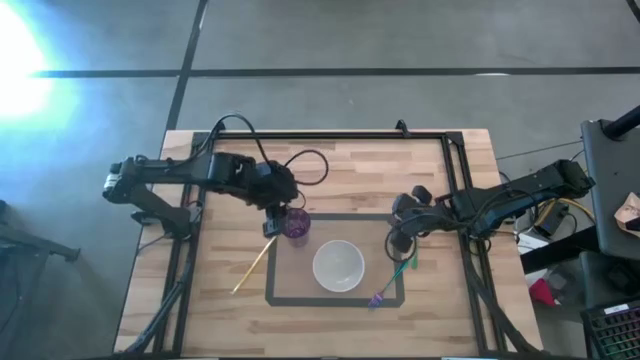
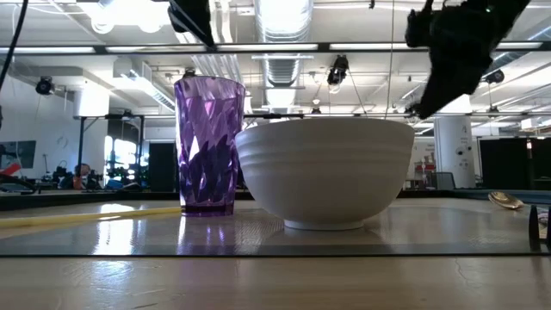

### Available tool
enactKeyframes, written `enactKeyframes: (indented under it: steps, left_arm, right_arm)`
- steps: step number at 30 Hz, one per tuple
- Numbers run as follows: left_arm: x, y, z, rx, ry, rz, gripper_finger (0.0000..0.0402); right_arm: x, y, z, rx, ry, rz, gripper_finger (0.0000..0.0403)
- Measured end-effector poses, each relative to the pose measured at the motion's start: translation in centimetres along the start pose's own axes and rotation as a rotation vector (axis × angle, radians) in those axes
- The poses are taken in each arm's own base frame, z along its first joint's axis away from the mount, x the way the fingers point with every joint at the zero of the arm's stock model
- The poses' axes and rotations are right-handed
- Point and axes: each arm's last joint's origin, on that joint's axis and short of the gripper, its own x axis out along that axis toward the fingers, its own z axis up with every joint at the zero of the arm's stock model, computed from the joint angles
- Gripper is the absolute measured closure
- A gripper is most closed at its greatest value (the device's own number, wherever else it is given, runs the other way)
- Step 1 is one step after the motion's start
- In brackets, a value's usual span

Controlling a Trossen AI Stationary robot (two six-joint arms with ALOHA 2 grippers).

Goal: Pick & Place Utensil
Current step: Put the green spoon on the white bowl

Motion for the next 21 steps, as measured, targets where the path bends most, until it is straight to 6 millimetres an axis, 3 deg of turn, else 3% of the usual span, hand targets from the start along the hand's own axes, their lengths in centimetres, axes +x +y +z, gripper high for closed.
enactKeyframes:
  steps: [7,14,21]
  left_arm:
    - [-0.7,-1.6,-0.8,0.049,-0.009,-0.029,0.0275]
    - [-1.3,-3.3,-1.5,0.077,-0.014,-0.054,0.0275]
    - [-0.1,-5.1,-3.1,0.090,0.019,0.001,0.0275]
  right_arm:
    - [-0.1,-0.9,-1.1,0.160,0.104,-0.094,0.0261]
    - [-0.2,-1.1,-1.7,0.311,0.220,-0.081,0.0253]
    - [0.1,-1.3,-2.6,0.398,0.303,-0.080,0.0258]
